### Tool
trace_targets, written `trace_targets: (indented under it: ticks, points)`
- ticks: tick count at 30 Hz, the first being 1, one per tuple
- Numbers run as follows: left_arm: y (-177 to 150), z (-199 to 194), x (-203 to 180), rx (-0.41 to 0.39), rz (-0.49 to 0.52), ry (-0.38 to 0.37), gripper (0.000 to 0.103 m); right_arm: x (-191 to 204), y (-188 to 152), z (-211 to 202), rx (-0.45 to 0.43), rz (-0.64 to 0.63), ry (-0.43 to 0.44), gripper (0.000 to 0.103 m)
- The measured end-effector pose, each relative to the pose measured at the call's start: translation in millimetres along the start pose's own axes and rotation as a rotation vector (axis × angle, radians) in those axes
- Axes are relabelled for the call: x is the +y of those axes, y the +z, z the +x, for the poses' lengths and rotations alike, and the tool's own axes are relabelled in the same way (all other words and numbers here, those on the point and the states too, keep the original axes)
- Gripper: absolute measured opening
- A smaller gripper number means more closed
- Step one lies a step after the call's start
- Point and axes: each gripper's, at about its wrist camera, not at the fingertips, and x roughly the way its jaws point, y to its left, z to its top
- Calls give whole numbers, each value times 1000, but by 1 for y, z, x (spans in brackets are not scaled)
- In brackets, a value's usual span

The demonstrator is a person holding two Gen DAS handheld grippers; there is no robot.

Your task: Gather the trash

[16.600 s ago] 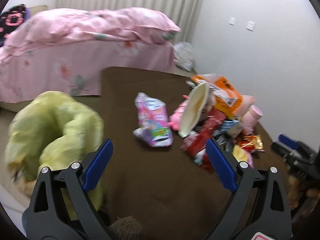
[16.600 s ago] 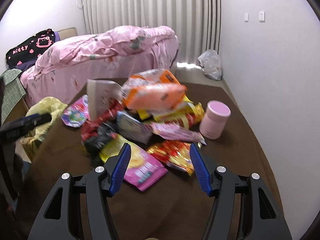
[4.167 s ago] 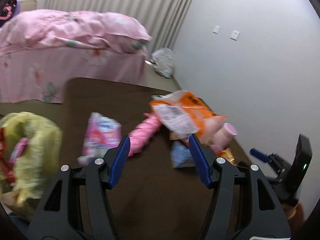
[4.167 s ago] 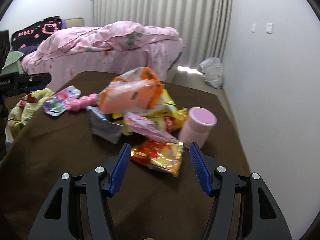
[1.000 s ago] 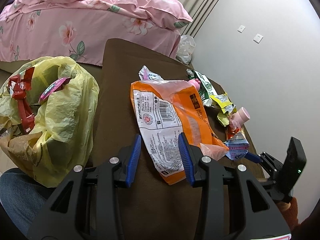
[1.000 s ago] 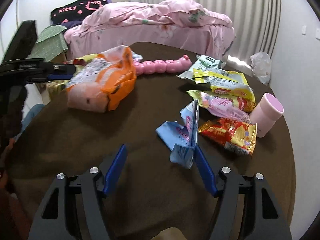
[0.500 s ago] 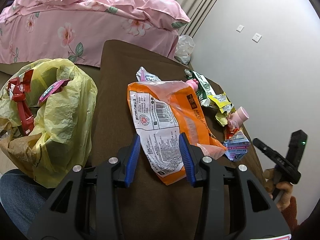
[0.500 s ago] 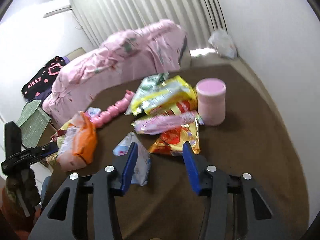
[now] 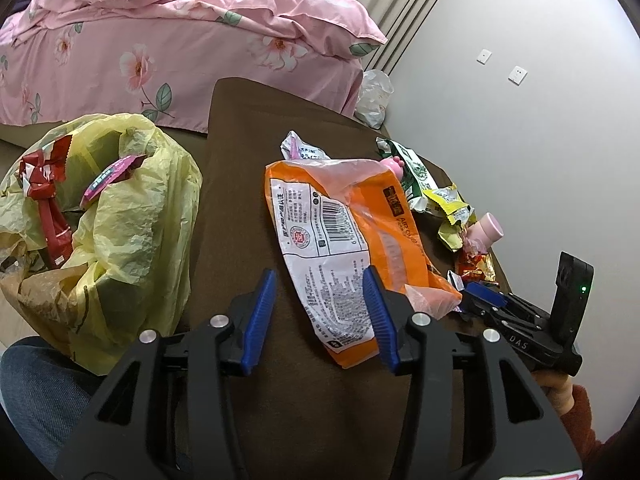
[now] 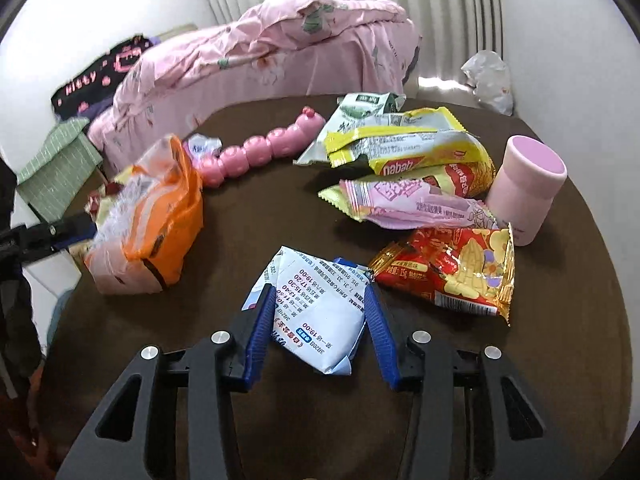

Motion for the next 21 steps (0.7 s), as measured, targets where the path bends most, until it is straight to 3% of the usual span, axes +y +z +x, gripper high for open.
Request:
trace_targets:
  ticks: [10, 14, 18, 19, 20, 21]
  points:
    - [-6, 2, -8, 9, 33, -6, 45, -1, -5, -6, -22, 17, -47, 44]
    - [-7, 3, -8, 6, 33, -7, 47, -2, -10, -21, -73, 31, -18, 58]
    - [-8, 6, -9, 12, 28, -6, 47, -14, -14, -20, -55, 103, 14, 58]
    - [-8, 7, -9, 15, 29, -7, 47, -16, -15, -18, -49, 119, 24, 55]
    - [-9, 7, -11, 17, 34, -7, 47, -17, -14, -17, -46, 125, 32, 44]
    - [-9, 7, -12, 18, 38, -7, 47, -16, -14, -18, -52, 124, 36, 44]
